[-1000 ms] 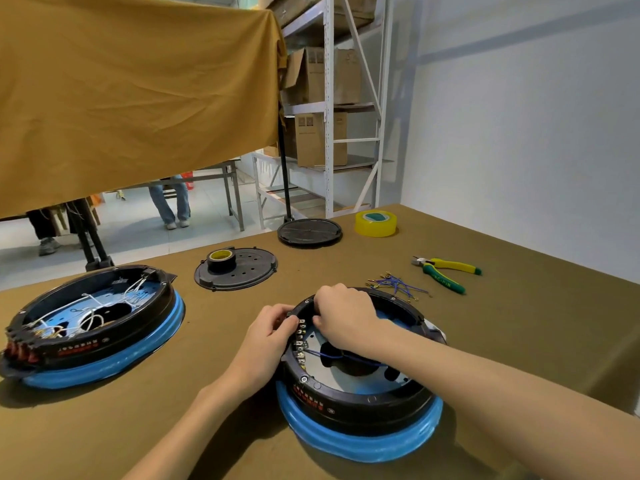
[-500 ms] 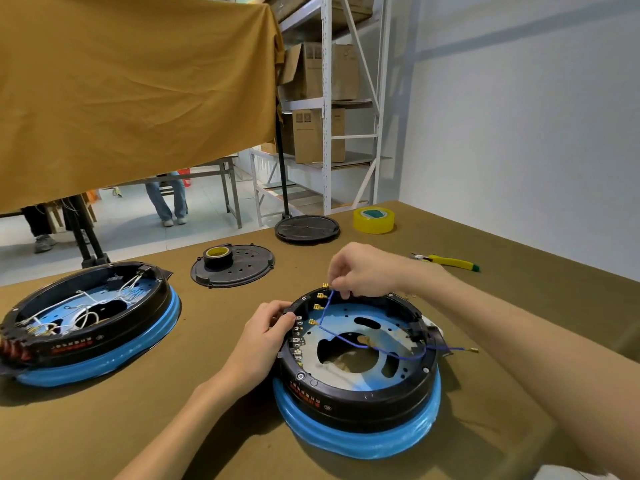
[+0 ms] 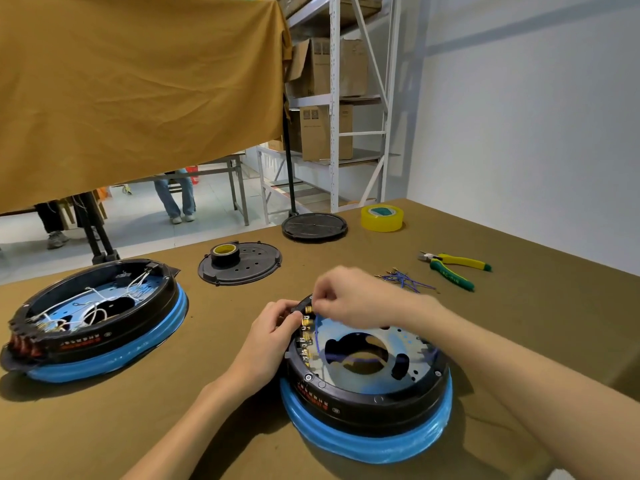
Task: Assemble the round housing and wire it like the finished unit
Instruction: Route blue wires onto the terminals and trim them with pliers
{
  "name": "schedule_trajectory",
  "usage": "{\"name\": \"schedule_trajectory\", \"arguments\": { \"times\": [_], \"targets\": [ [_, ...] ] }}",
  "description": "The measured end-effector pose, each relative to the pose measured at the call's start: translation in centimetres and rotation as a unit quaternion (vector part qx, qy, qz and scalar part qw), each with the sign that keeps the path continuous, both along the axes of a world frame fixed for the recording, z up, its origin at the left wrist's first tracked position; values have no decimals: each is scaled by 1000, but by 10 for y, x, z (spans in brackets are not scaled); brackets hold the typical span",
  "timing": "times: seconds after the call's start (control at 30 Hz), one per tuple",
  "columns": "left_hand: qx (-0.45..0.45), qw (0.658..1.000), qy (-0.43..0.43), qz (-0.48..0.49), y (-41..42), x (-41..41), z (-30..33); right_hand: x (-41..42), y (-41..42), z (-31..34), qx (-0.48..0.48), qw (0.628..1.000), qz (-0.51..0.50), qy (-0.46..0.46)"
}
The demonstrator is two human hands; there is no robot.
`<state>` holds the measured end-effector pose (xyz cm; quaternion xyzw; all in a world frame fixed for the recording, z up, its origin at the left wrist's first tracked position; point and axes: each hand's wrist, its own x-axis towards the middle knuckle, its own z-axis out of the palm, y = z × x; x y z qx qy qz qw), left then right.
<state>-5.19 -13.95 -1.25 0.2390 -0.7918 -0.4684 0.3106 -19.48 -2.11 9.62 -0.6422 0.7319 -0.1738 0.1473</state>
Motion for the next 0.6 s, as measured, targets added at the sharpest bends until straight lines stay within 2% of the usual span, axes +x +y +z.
{"name": "schedule_trajectory", "arguments": {
  "times": [0.07, 0.2, 0.37, 0.5, 0.6],
  "targets": [
    [4, 1000, 0, -2, 0, 1, 0, -5, -2, 23, -49, 998, -16, -31],
    [2, 1000, -11, 6, 0, 1, 0, -16, -2, 51, -103, 993, -54, -20],
    [6, 1000, -18, 9, 3, 2, 2, -10, 2, 33, -38, 995, -61, 63],
    [9, 1000, -18, 20, 5, 2, 3, -5, 13, -9, 19, 996, -50, 76],
    [15, 1000, -18, 21, 6, 2, 3, -3, 11, -27, 9, 996, -45, 82]
  ]
}}
